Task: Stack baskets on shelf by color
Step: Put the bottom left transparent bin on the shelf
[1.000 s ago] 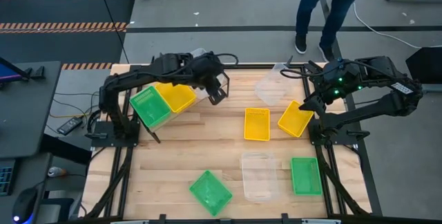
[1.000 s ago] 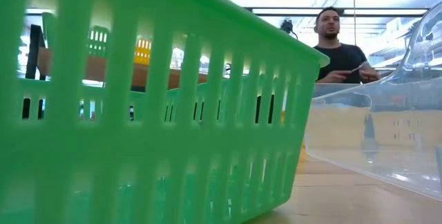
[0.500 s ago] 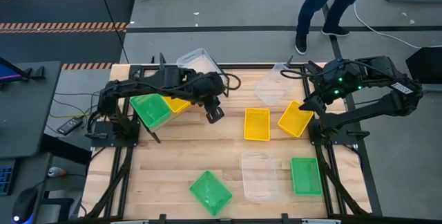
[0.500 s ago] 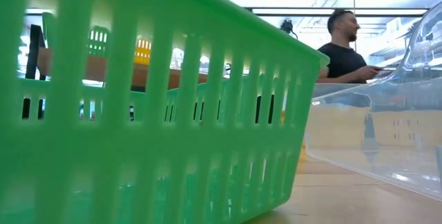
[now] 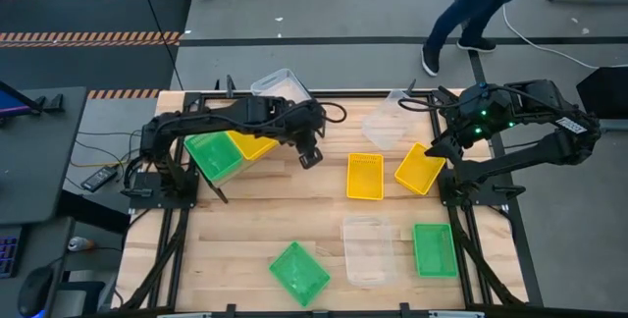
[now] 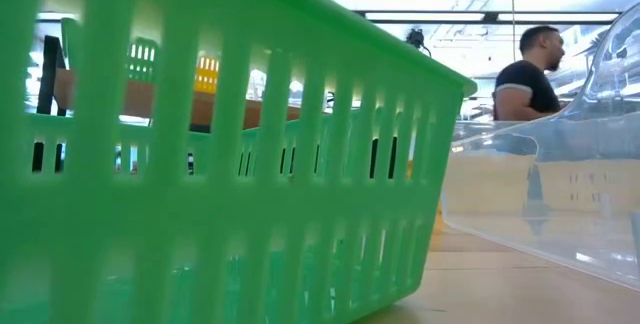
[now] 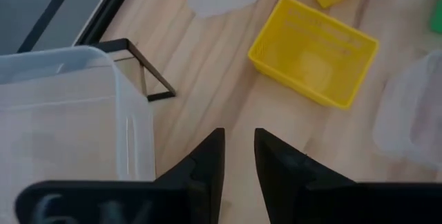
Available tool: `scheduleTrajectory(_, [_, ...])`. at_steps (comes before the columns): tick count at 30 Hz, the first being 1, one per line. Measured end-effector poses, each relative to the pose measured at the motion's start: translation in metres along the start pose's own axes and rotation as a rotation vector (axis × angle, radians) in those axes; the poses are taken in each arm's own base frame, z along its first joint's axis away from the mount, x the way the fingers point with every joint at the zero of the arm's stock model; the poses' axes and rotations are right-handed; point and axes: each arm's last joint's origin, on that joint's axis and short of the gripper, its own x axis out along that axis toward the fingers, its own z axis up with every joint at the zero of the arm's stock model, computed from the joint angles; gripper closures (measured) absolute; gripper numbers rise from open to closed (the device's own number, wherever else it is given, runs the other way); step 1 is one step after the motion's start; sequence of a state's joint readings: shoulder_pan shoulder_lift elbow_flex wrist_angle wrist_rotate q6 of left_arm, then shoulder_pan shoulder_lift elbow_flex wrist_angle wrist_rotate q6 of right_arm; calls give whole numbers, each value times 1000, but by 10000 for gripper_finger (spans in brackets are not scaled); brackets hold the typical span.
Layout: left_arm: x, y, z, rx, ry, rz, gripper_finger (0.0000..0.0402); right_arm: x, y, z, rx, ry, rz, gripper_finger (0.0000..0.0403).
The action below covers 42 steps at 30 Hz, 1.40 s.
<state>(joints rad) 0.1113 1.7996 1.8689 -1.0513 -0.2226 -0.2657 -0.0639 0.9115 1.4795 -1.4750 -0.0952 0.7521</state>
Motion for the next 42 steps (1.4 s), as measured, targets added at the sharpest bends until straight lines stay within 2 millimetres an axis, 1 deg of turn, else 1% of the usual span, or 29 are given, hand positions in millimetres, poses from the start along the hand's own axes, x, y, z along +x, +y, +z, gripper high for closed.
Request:
scheduleTrajectory(7, [16, 15, 4, -16, -44, 20, 323, 0, 0, 0, 11, -14, -15, 139])
scheduleTrajectory(12, [22, 24, 7, -34, -68, 30, 323, 0, -1, 0, 29, -16, -17, 139])
scheduleTrajectory(17, [23, 31, 9, -17, -83, 61, 329, 0, -1, 0, 31, -18, -19, 139])
scheduleTrajectory(25, [25, 42, 16, -50, -131, 98, 333, 0, -1, 1, 35, -37, -38, 139])
scheduleTrajectory(26, [24, 42, 16, -53, -132, 87, 333, 0, -1, 1, 39, -36, -37, 139])
scheduleTrajectory(28, [18, 39, 19, -49, -135, 8, 334, 0, -1, 1, 49, -35, -35, 139])
scheduleTrajectory(31, [0, 28, 27, -32, -178, -172, 340, 0, -1, 1, 57, -31, -32, 139])
scheduleTrajectory(33, [-7, 20, 28, -9, -181, -241, 344, 0, -1, 1, 57, -30, -30, 139])
scheduleTrajectory(35, [-7, 15, 25, 27, -162, -259, 348, 0, -1, 1, 57, -30, -31, 139])
scheduleTrajectory(37, [0, 14, 21, 69, -107, -242, 351, 0, -1, 1, 57, -29, -31, 139])
scheduleTrajectory(42, [23, 28, 8, 77, 74, -102, 351, 1, -1, 1, 57, -28, -32, 139])
